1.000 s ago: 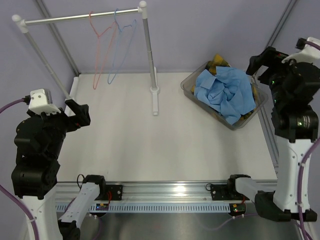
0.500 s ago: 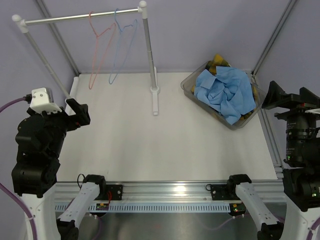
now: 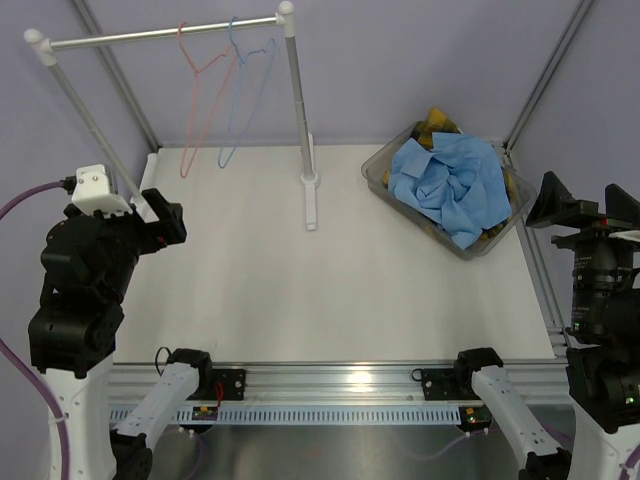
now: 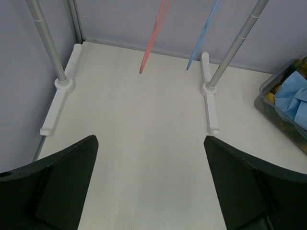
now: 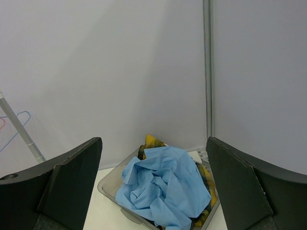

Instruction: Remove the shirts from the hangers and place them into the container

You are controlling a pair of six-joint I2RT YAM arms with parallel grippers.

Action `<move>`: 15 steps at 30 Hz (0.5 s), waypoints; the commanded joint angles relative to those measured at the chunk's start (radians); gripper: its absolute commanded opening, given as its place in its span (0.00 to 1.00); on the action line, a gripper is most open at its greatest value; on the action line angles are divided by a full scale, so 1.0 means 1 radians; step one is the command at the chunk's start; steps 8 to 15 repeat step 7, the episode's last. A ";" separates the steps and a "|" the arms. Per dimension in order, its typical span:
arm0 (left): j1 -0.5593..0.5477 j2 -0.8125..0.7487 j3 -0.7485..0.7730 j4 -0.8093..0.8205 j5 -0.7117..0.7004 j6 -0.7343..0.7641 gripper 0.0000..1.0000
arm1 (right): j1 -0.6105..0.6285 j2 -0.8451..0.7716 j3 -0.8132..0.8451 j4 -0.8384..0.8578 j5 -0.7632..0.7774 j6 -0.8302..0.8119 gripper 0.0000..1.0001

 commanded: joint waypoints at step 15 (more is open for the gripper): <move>-0.007 0.013 0.051 0.027 -0.023 0.022 0.99 | 0.016 0.000 -0.001 0.036 -0.003 -0.014 0.99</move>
